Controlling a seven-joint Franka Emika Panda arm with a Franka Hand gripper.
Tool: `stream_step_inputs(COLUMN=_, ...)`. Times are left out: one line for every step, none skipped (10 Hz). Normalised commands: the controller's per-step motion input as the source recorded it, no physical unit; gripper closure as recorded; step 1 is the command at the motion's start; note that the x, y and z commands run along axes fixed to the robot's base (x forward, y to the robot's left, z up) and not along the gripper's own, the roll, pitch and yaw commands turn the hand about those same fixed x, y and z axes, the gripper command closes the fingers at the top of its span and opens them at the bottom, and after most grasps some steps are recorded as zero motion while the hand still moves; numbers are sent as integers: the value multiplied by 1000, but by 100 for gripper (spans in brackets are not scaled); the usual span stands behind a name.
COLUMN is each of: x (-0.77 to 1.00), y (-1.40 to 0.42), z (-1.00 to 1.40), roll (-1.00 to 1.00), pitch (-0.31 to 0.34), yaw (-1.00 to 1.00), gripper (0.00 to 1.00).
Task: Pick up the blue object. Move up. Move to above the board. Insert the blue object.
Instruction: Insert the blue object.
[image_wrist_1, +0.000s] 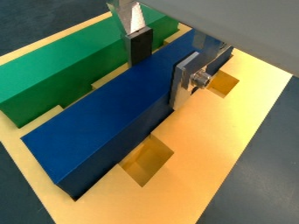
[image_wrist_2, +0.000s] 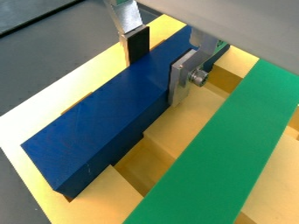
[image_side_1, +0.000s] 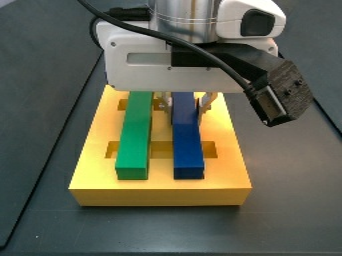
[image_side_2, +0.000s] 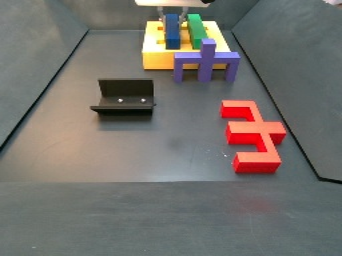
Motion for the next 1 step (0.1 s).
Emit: stream_step_inputs(x=0, y=0, z=0, roll=0, pitch=0, yaw=0, gripper=100)
